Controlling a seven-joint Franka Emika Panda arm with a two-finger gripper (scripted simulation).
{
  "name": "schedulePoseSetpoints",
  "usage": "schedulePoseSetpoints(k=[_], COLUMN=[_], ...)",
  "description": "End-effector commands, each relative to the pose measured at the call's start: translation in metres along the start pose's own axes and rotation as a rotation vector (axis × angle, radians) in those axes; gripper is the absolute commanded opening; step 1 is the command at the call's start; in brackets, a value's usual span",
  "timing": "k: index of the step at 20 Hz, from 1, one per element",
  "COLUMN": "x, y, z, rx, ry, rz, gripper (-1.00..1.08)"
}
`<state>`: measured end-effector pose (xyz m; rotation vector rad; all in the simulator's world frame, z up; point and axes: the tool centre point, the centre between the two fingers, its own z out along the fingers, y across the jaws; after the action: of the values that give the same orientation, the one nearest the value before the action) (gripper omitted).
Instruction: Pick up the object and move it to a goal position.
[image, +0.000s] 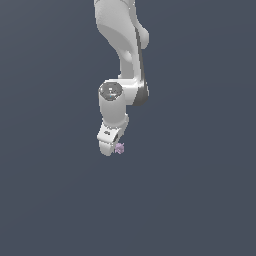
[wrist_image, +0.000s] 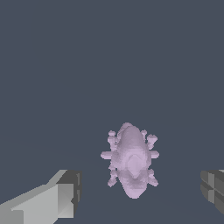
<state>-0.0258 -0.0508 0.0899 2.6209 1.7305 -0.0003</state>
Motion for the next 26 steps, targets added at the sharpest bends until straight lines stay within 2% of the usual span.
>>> schedulePoseSetpoints(k=[1,8,17,22,23,26], x=[0.000,0.000,-0.001,-0.001,-0.001,-0.001], y=[0.000,0.000,-0.002,-0.001,-0.001,-0.001], z=[0.001,0.006,0.045,0.051,0.051,0.051], rx=[0.000,0.001,0.001,0.001,0.001,0.001], ry=[0.001,0.000,0.001,0.001,0.001,0.001], rz=[-0.013,-0.012,-0.016,-0.016,-0.016,-0.016], gripper=[1.00,1.00,1.00,1.00,-1.00,-1.00])
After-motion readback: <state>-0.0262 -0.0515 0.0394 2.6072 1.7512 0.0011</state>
